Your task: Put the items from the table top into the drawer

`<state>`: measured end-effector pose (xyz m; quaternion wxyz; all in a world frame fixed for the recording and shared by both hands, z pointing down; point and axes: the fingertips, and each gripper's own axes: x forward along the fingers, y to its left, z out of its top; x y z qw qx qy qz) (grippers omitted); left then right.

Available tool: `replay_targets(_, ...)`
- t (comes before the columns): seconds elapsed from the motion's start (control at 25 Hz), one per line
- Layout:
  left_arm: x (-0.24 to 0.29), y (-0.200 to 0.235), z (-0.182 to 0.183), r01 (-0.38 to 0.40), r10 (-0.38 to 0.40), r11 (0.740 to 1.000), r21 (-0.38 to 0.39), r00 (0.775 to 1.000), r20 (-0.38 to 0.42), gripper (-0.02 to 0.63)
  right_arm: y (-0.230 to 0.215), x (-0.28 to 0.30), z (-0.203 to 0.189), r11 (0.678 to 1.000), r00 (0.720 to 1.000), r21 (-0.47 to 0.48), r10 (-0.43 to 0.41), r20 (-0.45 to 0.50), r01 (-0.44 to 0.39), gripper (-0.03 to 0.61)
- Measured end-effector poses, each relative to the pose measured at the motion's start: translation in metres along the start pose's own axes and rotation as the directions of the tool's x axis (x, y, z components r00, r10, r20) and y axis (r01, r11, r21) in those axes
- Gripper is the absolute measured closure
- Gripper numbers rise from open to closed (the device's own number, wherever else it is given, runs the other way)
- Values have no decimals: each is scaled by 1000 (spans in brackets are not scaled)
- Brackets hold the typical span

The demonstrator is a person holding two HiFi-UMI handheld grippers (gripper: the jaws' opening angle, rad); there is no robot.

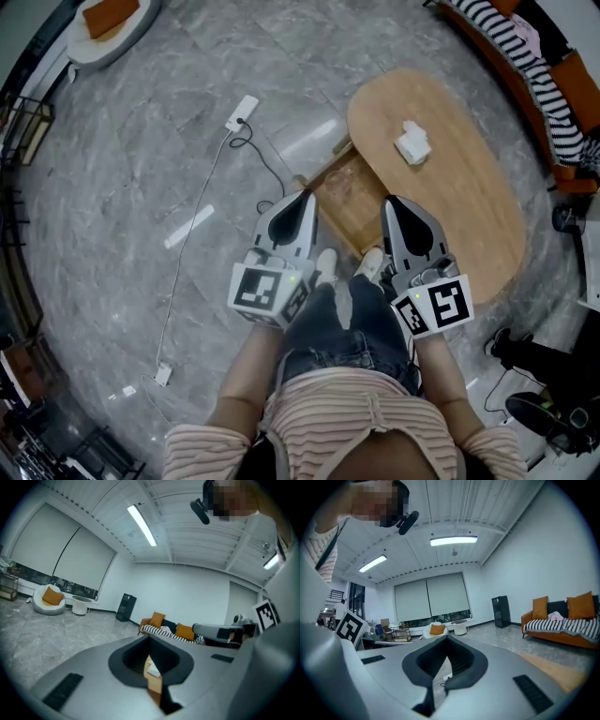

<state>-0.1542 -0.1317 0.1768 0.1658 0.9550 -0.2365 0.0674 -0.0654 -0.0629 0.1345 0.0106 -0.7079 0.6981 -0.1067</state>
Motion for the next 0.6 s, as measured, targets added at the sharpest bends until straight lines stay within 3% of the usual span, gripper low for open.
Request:
replay_targets(0.4, -25, -19, 26, 20, -21, 1000, 9, 998, 54, 600, 17, -25, 29, 1000, 997, -30, -3, 79, 6, 571)
replay_targets(0.6, -35, -19, 32, 15, -19, 998, 54, 996, 86, 600, 21, -39, 35, 1000, 994, -27, -4, 111, 7, 571)
